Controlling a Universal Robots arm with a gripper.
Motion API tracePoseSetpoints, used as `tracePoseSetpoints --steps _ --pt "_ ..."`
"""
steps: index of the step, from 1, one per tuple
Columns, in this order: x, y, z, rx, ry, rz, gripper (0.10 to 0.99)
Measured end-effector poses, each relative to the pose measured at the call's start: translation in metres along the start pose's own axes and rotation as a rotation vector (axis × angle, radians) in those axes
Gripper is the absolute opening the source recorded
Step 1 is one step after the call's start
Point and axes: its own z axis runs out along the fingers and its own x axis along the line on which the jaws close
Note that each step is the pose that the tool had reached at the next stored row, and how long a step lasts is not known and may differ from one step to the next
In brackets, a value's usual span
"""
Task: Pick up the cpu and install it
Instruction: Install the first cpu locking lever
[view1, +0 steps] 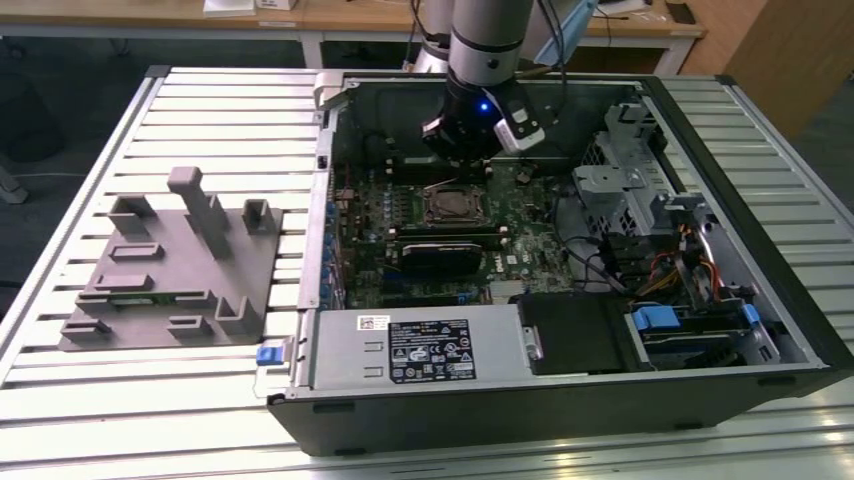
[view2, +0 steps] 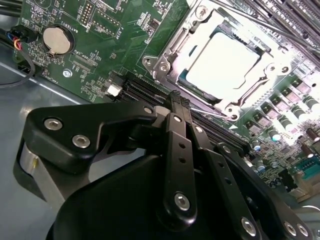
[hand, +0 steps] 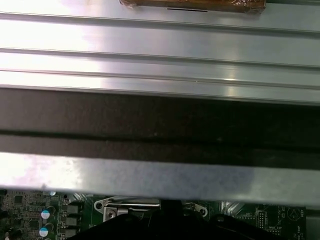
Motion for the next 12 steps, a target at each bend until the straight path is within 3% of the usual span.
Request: tracePoseSetpoints --steps 12 --pt "-0.0002 -0.0007 0.0066 -0.002 0.0001 0.000 0.106"
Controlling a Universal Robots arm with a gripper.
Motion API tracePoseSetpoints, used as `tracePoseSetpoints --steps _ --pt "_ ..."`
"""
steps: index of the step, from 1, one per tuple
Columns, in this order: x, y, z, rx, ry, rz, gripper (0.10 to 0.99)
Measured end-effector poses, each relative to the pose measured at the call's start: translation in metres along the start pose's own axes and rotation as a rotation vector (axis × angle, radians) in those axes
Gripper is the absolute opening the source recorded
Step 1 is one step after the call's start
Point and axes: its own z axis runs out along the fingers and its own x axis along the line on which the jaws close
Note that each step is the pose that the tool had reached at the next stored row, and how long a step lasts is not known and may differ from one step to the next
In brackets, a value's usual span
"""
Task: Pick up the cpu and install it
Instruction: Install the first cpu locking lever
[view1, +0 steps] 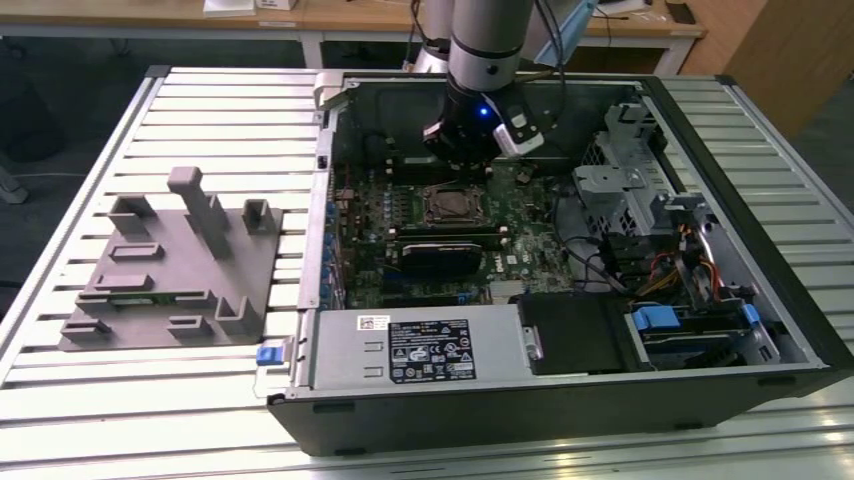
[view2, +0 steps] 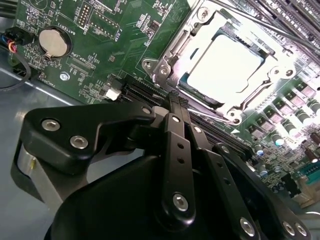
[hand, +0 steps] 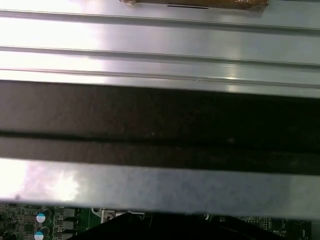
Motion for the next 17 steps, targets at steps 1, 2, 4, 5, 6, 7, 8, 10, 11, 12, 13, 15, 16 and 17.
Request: tracePoseSetpoints --steps 1,2,4,5,6,7,8,10,11,12,13,15,16,17 --pt "-0.0001 -0.0001 0.0008 0.000 0.0001 0.000 0.106" --pt "-0.0003 -0.0002 0.0015 0.000 0.0003 0.000 0.106" --pt "-0.0006 -0.0003 0.0028 0.000 0.0008 0.000 0.106" --pt "-0.0008 -0.0004 0.0035 0.000 0.0010 0.000 0.106" --pt "-0.0009 -0.0004 0.0041 0.000 0.0012 0.000 0.106" --pt "-0.0011 -0.0005 0.0046 0.000 0.0014 0.000 0.106" --pt "-0.0012 -0.0006 0.0051 0.000 0.0015 0.000 0.106" --pt "-0.0013 -0.0007 0.0062 0.000 0.0015 0.000 0.106" --pt "-0.0013 -0.0007 0.0068 0.000 0.0015 0.000 0.106" --pt "-0.0013 -0.0008 0.0073 0.000 0.0015 0.000 0.106" --pt "-0.0013 -0.0008 0.0076 0.000 0.0015 0.000 0.106" --pt "-0.0013 -0.0008 0.0077 0.000 0.0016 0.000 0.106" --pt "-0.0013 -0.0008 0.0078 0.000 0.0016 0.000 0.106" --pt "-0.0013 -0.0008 0.0078 0.000 0.0016 0.000 0.106"
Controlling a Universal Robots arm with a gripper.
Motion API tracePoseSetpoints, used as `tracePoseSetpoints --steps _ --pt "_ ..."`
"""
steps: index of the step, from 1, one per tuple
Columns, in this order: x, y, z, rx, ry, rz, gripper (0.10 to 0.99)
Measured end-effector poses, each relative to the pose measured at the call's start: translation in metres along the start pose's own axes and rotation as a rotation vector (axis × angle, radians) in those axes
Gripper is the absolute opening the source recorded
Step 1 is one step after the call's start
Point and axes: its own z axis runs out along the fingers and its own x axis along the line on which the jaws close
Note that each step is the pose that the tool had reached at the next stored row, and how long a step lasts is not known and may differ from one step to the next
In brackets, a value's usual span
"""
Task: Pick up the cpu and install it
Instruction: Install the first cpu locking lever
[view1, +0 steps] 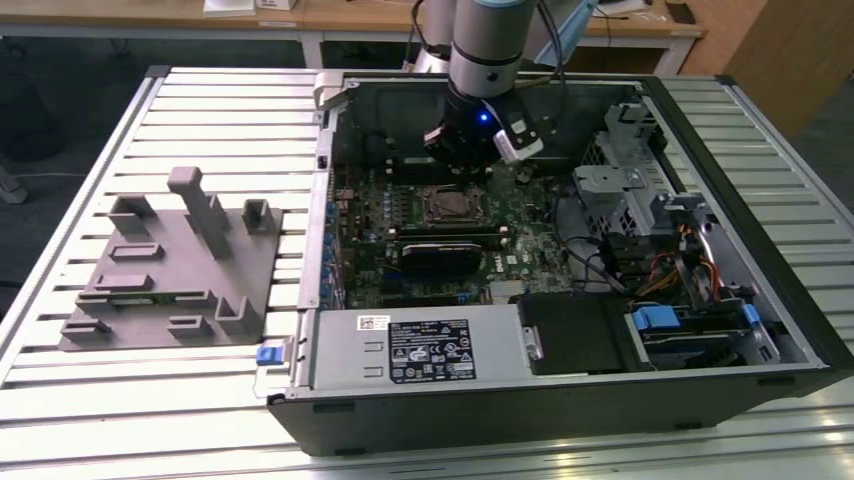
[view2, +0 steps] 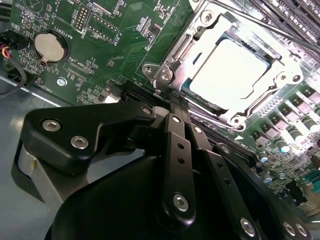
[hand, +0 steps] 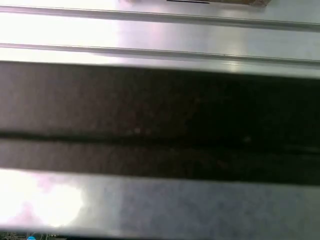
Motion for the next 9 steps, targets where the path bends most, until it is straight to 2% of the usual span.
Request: tracePoseSetpoints --steps 9 --pt "0.0000 0.0002 -0.0024 0.002 0.0000 0.000 0.106"
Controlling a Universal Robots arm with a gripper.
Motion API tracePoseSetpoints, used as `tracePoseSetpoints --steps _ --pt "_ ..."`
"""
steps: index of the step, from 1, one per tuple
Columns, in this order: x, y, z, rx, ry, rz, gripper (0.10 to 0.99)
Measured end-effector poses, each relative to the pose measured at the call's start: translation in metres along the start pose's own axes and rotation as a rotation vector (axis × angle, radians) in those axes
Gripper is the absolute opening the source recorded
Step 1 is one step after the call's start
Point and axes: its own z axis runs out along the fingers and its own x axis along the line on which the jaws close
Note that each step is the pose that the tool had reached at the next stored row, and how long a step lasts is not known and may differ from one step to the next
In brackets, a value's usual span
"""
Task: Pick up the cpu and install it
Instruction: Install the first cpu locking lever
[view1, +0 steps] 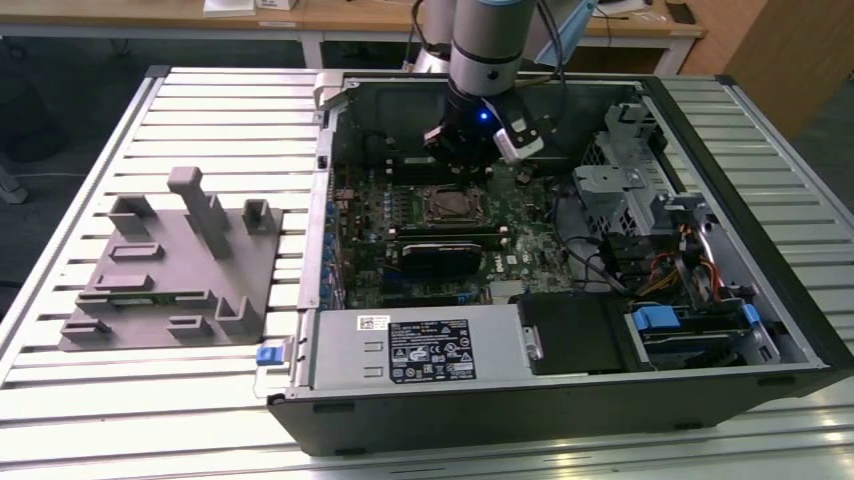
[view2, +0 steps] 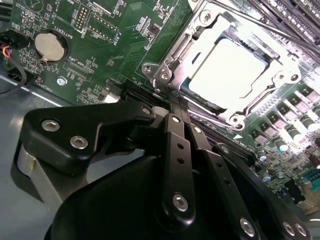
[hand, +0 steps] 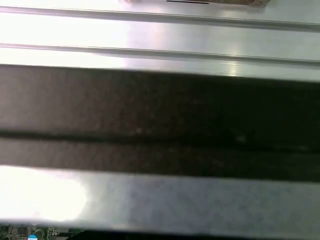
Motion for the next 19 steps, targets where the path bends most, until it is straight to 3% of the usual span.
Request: tracePoseSetpoints --steps 19 --pt "0.0000 -0.0001 0.0022 0.008 0.0002 0.000 0.106"
